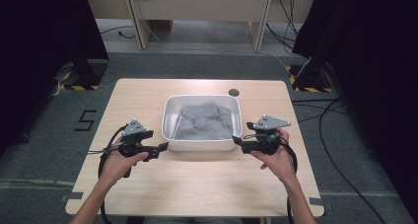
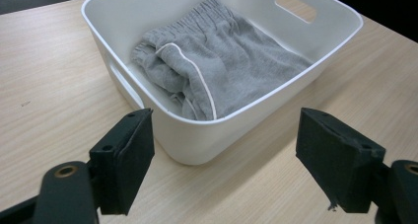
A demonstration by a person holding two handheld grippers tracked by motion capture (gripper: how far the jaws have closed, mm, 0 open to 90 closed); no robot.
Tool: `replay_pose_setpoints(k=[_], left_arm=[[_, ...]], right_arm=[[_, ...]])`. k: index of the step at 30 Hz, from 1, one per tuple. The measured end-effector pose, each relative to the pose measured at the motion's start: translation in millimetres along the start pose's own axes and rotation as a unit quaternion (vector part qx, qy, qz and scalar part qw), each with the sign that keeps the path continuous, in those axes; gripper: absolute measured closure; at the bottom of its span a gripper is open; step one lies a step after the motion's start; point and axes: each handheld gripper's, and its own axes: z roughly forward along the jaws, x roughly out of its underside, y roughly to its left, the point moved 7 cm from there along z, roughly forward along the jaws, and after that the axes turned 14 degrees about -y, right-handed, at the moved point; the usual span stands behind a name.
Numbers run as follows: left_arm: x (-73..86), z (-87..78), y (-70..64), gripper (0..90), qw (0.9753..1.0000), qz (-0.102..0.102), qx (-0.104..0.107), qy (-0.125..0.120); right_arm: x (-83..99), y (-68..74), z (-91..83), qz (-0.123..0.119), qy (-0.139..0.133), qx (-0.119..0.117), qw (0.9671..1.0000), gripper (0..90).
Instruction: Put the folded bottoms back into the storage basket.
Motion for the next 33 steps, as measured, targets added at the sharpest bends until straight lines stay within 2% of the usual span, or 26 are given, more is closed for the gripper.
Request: replay_pose_setpoints(k=[9, 18, 28, 33], left_arm=[[8.4, -6.5, -2.4, 21.8, 1.0000, 0.001, 0.000, -0.001], [19.7, -13.2, -4.2, 21.8, 1.0000, -0.001, -0.002, -0.004], [41.3, -14.4, -7.4, 21.8, 1.0000, -0.006, -0.002, 0.002], [44.5, -16.1, -8.7, 21.8, 1.0000, -0.005, -0.003, 0.000]], right_arm=[[11.1, 1.0, -13.9, 0.009, -0.008, 0.003, 0.9999, 26.2], [23.9, 8.2, -21.2, 0.010, 0.001, 0.002, 0.9999, 26.2], [45.7, 13.5, -27.1, 0.016, 0.013, 0.007, 0.9998, 26.3], [50.8, 14.8, -30.6, 0.018, 0.014, 0.010, 0.9997, 26.3]])
